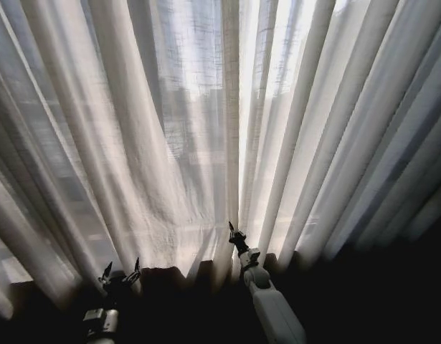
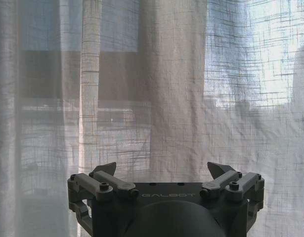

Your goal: Open the curtains by pulling them apart, changing their state from closed to fully open.

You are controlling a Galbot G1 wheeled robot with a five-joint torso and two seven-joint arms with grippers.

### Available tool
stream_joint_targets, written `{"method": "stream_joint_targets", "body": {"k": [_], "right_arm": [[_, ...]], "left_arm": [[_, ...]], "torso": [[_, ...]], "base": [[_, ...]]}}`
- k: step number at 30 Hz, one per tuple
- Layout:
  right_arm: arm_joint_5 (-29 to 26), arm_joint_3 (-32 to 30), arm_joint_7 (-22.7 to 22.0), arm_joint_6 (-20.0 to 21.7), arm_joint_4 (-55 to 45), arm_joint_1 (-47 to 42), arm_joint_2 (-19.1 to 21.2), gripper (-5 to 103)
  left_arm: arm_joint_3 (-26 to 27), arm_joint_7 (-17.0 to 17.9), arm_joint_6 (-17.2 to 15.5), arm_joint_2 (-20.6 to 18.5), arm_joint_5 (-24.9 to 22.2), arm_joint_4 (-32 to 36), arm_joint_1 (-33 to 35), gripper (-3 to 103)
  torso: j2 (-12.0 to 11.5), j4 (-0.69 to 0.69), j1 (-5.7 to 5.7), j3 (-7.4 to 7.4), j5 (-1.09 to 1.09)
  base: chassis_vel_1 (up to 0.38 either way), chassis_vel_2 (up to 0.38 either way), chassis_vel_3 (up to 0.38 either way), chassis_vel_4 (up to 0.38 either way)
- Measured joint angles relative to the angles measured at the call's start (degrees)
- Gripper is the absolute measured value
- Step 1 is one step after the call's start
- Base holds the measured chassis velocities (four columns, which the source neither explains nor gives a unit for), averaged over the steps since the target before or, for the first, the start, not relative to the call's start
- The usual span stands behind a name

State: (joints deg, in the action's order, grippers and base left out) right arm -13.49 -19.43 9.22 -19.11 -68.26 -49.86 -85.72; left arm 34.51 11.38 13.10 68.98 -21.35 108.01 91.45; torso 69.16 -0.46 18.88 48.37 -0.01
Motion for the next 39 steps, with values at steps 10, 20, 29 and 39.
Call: {"method": "stream_joint_targets", "body": {"k": [10, 20, 29, 39], "right_arm": [[-0.68, -0.1, 0.83, 0.0, 0.37, 0.43, 0.0, 0], [-0.87, -0.59, 1.5, -0.19, 0.68, 0.46, 0.12, 0], [-1.13, -0.76, 1.98, -0.25, 0.81, 0.56, 0.19, 0], [-1.14, -0.78, 2.49, -0.37, 0.89, 0.49, 0.04, 0]], "left_arm": [[0.0, 0.0, 0.0, 0.0, 0.0, 0.0, 0.0, 100], [0.0, 0.0, 0.0, 0.0, 0.0, 0.0, 0.0, 100], [0.0, 0.0, 0.0, 0.0, 0.0, 0.0, 0.0, 100], [0.0, 0.0, 0.0, 0.0, 0.0, 0.0, 0.0, 100]], "torso": [[0.0, 0.0, -0.01, 0.0, 0.01], [0.0, 0.0, 0.0, 0.0, 0.01], [0.0, 0.0, 0.0, 0.0, 0.01], [0.0, 0.0, 0.0, 0.0, 0.0]], "base": [[-0.353, -0.352, 0.355, 0.346], [-0.365, -0.351, 0.357, 0.35], [-0.358, -0.371, 0.357, 0.353], [-0.346, -0.362, 0.335, 0.347]]}}
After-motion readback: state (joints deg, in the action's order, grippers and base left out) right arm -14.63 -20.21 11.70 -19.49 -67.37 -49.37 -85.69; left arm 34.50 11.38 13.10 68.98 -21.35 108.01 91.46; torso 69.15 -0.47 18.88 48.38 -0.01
